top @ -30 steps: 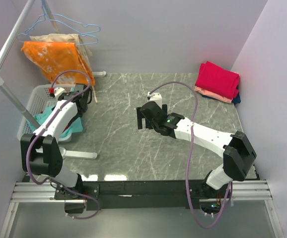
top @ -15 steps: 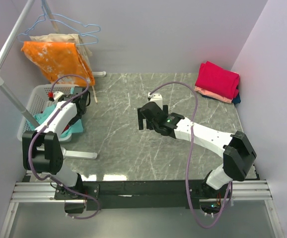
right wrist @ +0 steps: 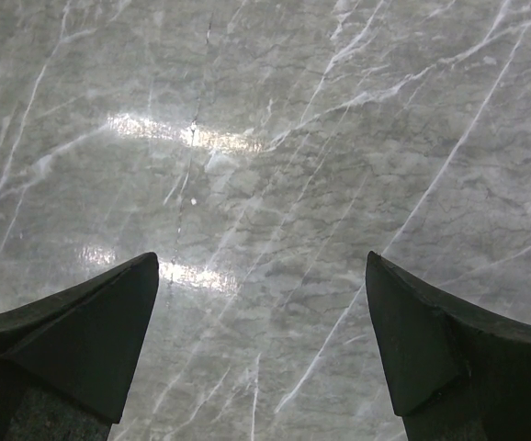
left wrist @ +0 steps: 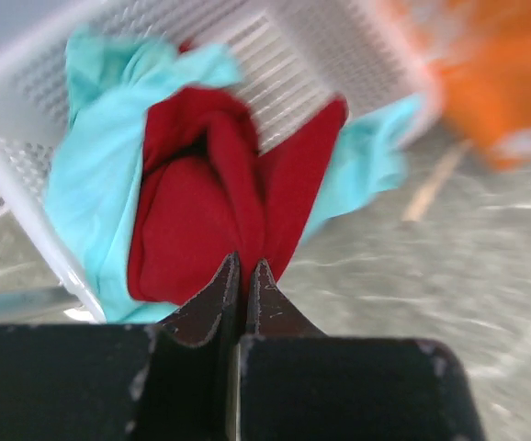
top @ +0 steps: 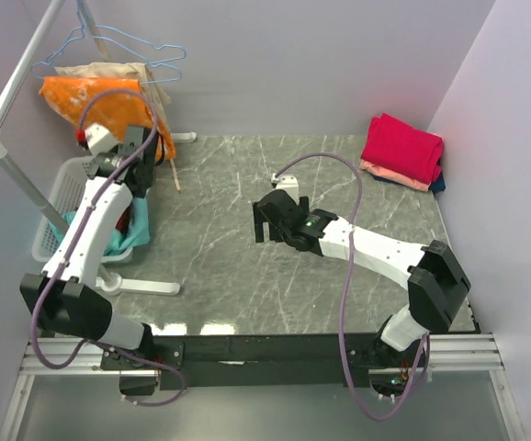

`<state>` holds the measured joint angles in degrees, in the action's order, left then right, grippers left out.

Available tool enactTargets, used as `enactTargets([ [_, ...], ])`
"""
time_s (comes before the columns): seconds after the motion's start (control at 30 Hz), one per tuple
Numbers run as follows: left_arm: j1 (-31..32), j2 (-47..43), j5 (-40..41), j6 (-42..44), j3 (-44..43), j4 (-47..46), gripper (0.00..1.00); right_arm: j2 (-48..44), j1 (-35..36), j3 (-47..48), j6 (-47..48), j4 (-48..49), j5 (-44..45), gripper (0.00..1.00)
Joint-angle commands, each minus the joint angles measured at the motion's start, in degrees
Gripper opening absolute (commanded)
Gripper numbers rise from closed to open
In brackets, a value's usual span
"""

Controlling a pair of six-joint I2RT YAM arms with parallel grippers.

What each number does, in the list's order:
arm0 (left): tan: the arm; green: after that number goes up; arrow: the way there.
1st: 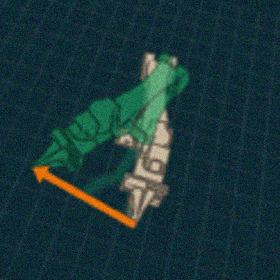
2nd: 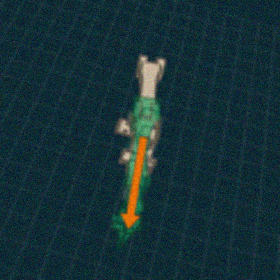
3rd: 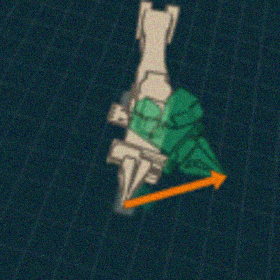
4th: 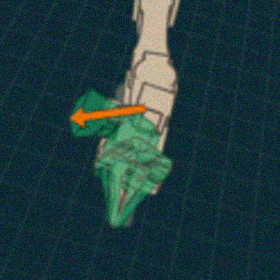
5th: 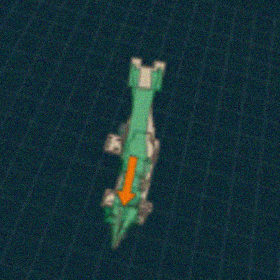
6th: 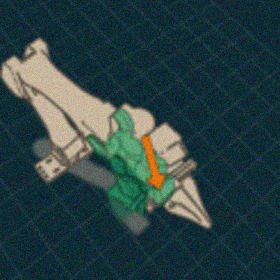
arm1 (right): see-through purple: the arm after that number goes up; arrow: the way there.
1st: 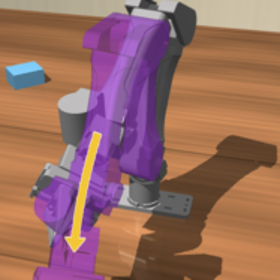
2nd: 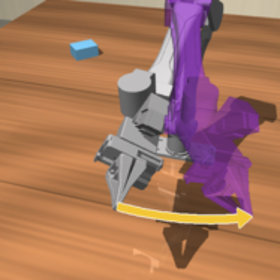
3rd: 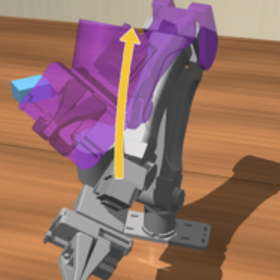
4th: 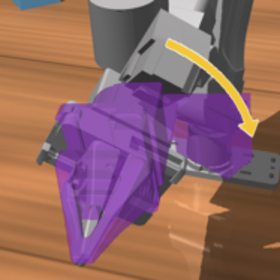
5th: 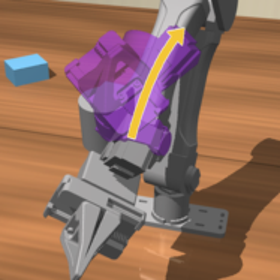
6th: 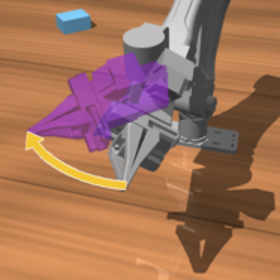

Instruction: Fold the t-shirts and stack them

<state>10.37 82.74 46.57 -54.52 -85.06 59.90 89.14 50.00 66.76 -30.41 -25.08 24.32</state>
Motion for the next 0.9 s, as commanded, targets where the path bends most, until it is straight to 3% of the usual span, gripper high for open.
enactTargets([
  [0.0, 3.95, -1.71, 5.28, 3.63, -14.15, 5.13, 0.01, 0.5, -0.34, 2.15, -1.05, 1.7, -0.06, 1.0],
  [0.17, 5.62, -1.17, 6.35, 9.77, -30.48, 4.71, 0.01, -0.2, -0.34, 1.62, -1.66, 1.53, 0.03, 0.99],
  [0.27, 6.5, -2.4, 0.73, 17.24, -34.72, -3.19, 0.01, -0.55, -0.43, 1.18, -2.45, 1.18, 0.73, 1.0],
  [0.43, 9.22, -3.72, -1.38, 24.01, -37.37, -11.71, 0.01, -2.74, -0.87, -0.05, -4.04, 1.7, 1.43, 0.99],
  [0.53, 10.9, -5.57, -8.3, 28.58, -36.68, -18.82, 0.01, -4.32, -1.31, -0.93, -5.27, 1.44, 2.92, 0.99],
  [0.57, 11.77, -5.48, -13.99, 29.2, -37.46, -19.64, 0.01, -4.85, -1.57, -1.37, -6.23, 1.35, 3.8, 0.99],
  [0.63, 13.7, -2.86, -17.63, 30.87, -40.0, -19.73, 0.01, -6.17, -2.7, -1.98, -7.46, 1.26, 4.33, 0.99],
  [0.73, 22.12, 3.03, -13.8, 35.43, -47.38, -17.27, 0.01, -8.36, -5.16, -3.3, -9.48, 1.79, 4.51, 0.99],
  [0.77, 27.54, 4.09, -12.22, 37.28, -48.7, -18.32, 0.01, -8.89, -5.7, -4.26, -10.53, 1.79, 4.08, 0.99],
  [0.87, 37.22, 6.11, -7.55, 43.17, -48.54, -21.92, 0.01, -11.44, -8.16, -6.46, -11.85, 3.28, 3.72, 0.99],
])
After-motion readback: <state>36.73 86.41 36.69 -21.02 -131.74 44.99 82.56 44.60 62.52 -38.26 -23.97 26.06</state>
